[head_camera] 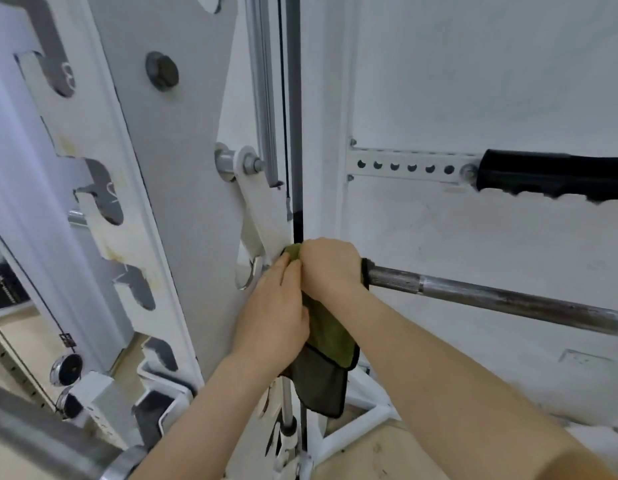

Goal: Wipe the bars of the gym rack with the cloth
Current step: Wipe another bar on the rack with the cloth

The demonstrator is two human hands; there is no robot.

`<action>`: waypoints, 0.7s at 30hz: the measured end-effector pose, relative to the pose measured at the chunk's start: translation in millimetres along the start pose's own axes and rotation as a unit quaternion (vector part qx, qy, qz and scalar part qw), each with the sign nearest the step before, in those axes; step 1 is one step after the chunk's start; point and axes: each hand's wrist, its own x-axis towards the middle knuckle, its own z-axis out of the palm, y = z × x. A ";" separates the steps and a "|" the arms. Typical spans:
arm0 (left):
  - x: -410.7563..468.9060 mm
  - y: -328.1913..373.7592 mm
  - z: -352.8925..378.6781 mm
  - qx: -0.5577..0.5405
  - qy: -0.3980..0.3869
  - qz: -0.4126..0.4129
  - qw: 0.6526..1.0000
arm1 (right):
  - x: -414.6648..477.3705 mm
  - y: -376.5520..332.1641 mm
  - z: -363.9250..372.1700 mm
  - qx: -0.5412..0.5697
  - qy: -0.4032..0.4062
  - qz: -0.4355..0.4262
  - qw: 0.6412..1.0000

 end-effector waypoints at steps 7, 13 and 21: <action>-6.5 18.8 -1.5 -0.011 -0.020 0.040 0.999 | -68.3 59.1 24.6 -0.097 0.205 0.004 0.974; 7.1 25.2 20.4 0.156 -0.034 0.188 0.969 | -106.3 86.5 29.9 -0.136 0.231 0.077 0.960; 58.8 32.3 45.2 0.190 0.000 0.168 0.967 | -59.5 89.8 -15.3 -0.084 -0.048 0.069 0.993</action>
